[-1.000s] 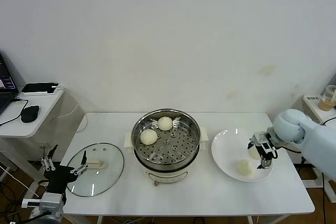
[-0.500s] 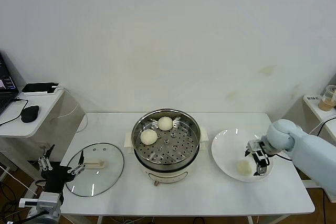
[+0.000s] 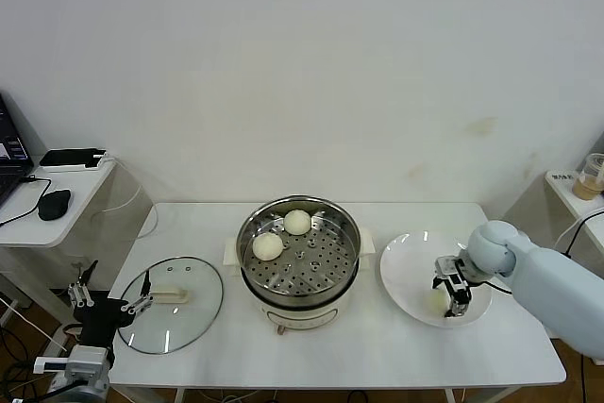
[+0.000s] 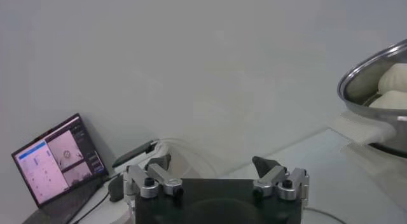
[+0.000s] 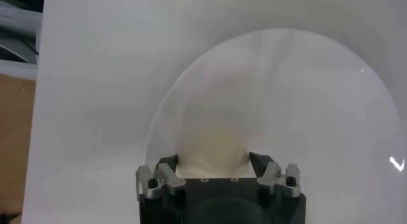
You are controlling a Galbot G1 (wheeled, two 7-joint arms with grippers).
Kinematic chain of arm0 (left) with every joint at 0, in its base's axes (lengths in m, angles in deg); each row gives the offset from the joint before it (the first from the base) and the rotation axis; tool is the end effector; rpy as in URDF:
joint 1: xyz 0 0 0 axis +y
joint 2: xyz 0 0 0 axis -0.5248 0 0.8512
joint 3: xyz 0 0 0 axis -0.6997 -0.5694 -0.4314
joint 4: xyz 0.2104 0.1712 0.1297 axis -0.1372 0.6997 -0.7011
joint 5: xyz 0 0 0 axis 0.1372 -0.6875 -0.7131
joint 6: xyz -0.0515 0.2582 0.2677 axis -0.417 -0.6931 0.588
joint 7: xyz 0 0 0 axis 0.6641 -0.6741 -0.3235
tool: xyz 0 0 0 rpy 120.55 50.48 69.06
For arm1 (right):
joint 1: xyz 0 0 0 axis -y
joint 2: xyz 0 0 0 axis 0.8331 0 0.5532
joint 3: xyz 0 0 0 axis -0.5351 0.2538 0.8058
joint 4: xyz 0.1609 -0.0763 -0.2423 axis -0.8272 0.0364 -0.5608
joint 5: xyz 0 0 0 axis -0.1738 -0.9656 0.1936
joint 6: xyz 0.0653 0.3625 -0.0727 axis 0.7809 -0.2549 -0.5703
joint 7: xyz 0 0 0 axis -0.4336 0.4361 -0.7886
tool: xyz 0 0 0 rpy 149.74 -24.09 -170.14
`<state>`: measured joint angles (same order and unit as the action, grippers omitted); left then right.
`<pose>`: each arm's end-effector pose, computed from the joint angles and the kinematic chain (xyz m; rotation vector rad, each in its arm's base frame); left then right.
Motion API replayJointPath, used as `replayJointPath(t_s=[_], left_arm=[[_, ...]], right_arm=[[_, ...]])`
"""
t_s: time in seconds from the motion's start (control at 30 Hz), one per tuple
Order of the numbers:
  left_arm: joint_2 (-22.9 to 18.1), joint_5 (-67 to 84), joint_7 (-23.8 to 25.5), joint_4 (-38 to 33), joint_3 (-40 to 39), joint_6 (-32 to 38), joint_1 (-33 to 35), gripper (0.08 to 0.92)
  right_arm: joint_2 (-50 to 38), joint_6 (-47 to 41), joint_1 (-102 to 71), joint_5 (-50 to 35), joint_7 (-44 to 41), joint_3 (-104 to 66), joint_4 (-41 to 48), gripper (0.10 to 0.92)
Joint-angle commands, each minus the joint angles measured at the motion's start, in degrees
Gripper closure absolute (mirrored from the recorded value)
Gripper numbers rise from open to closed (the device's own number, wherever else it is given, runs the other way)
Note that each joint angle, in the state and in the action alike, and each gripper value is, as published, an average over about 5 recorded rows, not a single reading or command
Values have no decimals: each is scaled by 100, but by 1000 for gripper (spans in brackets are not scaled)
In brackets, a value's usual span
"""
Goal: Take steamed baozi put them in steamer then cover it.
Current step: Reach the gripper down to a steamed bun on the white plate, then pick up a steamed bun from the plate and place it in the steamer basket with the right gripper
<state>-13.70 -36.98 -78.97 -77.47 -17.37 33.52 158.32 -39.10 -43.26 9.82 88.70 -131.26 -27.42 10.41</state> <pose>0.2054 0.0865 -0.1882 0.2037 -2.8597 -0.7624 0.4605 -0.1090 -0.2217 1.2709 -1.2682 1.3732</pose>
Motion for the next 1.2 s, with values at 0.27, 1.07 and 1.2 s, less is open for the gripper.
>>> replayJointPath(t_s=[0.27,1.07,1.2], left_arm=[[-15,1,-1,-27,2,0,-2,177],[102,63,15,-67,6,-4,-15,177],[128,84,22,-80,63,-8,-3,177]], right_arm=[[-160,1,215,-35,-247,46,-101,449],[201,-141,4417,-1802,-379,2155,-692,450],[758,-192,4878,-2072,-257,2506,-787,448]])
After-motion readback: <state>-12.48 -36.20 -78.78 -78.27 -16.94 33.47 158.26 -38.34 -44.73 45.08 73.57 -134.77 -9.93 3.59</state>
